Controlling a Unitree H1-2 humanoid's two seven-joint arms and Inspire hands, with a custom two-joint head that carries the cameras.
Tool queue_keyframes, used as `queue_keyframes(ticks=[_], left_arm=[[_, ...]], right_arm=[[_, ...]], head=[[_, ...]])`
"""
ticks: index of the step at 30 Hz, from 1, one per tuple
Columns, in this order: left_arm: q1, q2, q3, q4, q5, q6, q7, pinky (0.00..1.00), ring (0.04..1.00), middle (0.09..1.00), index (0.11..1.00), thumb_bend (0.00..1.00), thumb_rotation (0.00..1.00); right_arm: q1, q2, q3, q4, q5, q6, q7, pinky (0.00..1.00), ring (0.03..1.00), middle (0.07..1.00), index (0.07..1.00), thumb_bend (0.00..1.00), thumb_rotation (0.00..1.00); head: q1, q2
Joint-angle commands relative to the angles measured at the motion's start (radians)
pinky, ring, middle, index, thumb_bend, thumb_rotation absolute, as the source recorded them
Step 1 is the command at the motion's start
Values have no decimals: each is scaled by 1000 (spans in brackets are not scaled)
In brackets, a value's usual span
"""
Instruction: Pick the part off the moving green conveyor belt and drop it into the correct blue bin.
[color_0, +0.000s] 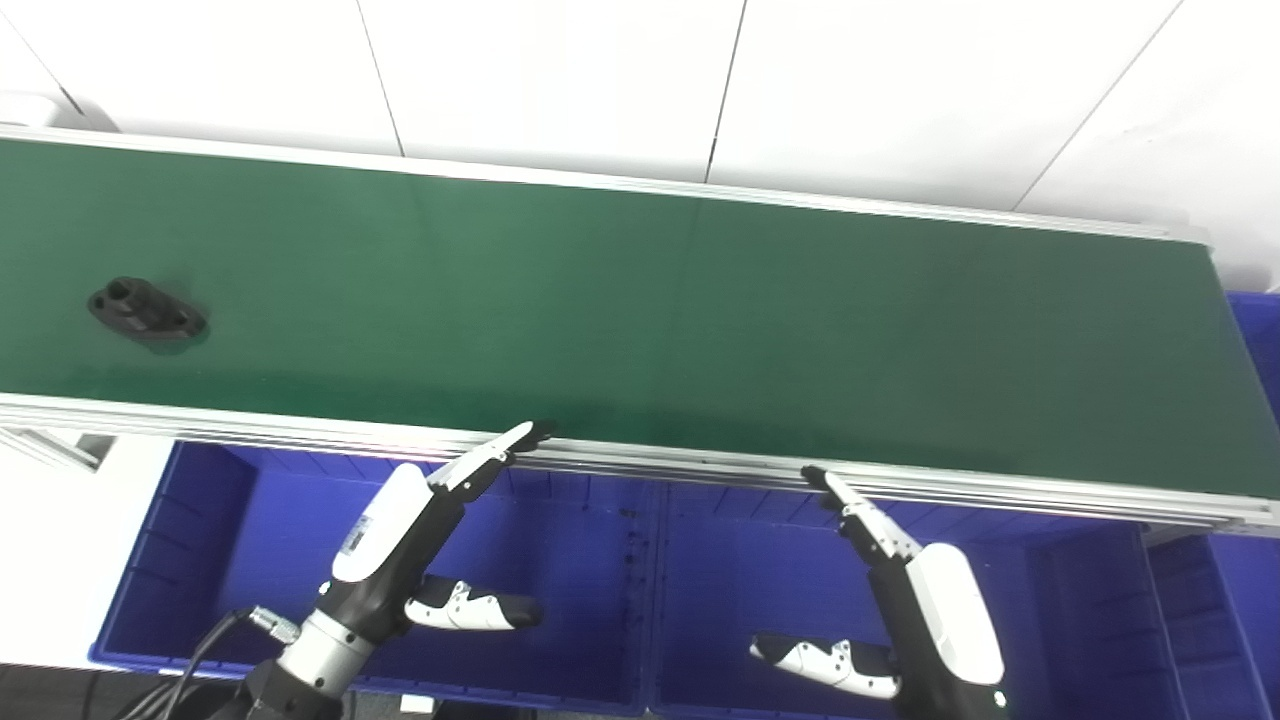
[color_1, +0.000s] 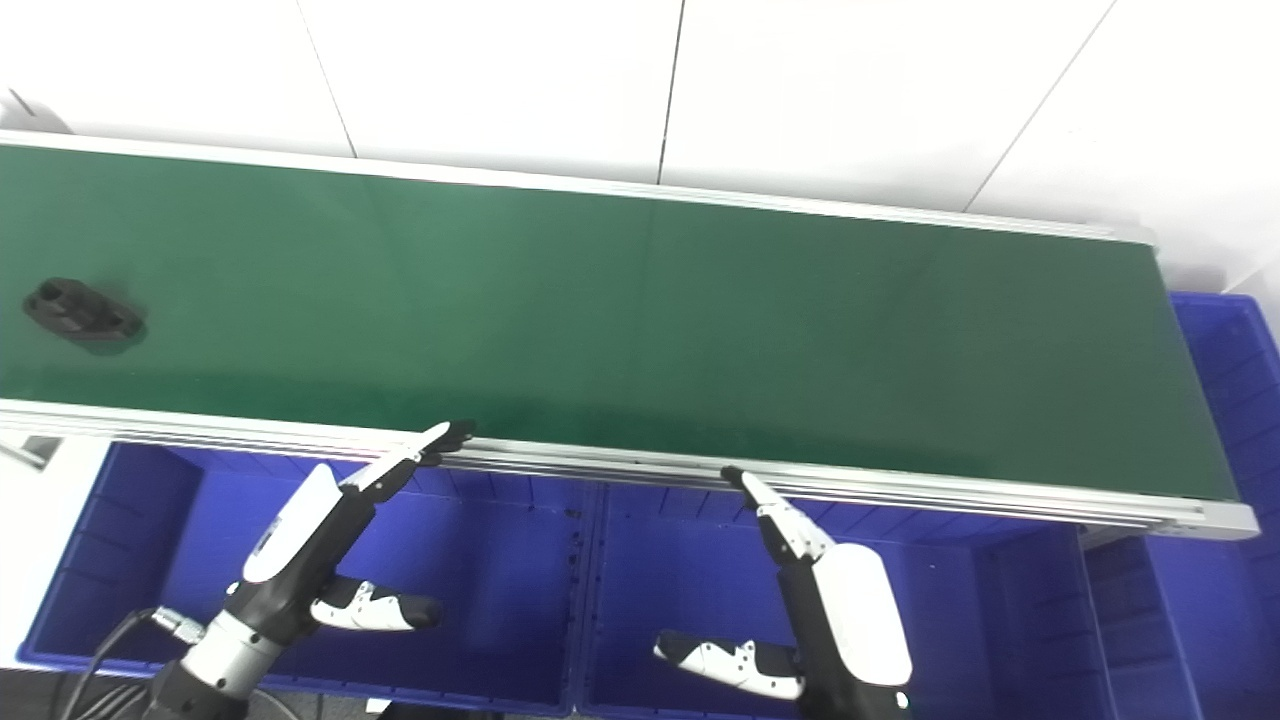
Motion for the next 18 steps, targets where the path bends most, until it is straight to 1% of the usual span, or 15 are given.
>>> queue_keyframes(ticks=[1, 5, 7, 9, 12, 14, 16, 17, 18], left_arm=[[6, 21, 10, -21, -11, -28, 0, 822, 871, 904, 918, 811, 877], [13, 22, 9, -30, -16, -26, -4, 823, 870, 904, 916, 813, 866], [18, 21, 1, -33, -17, -31, 14, 815, 864, 899, 909, 813, 868], [29, 22, -2, -43, -24, -33, 19, 813, 862, 896, 906, 821, 884], [52, 26, 2, -71, -37, -30, 1, 818, 864, 897, 906, 828, 897], [63, 24, 6, -88, -40, -24, -6, 818, 863, 895, 903, 833, 898], [65, 22, 8, -86, -44, -26, -6, 824, 870, 899, 904, 827, 891], [56, 25, 4, -69, -43, -29, 2, 833, 873, 901, 905, 823, 893], [44, 27, -1, -53, -40, -31, 10, 838, 874, 902, 905, 822, 895]], right_arm=[[16, 3, 2, -14, -3, -54, -31, 738, 827, 877, 902, 850, 799], [24, 7, 10, 0, -4, -68, -49, 755, 843, 888, 910, 848, 797], [33, 10, 15, -4, -5, -68, -52, 763, 850, 895, 915, 849, 796], [41, 8, 20, -6, -3, -81, -59, 768, 855, 897, 919, 849, 795], [51, 7, 27, -14, 0, -93, -64, 774, 860, 902, 923, 852, 799], [59, 8, 29, -25, 3, -84, -51, 777, 858, 900, 921, 851, 795], [61, 9, 31, -29, -1, -77, -43, 765, 852, 898, 919, 876, 808], [56, 8, 32, -20, -4, -78, -43, 768, 855, 901, 924, 879, 810], [51, 5, 32, -13, -6, -79, -41, 771, 857, 903, 928, 880, 812]], head=[[-1, 4], [-5, 17], [-2, 23], [3, 30], [5, 35], [1, 38], [-4, 32], [-9, 20], [-12, 18]])
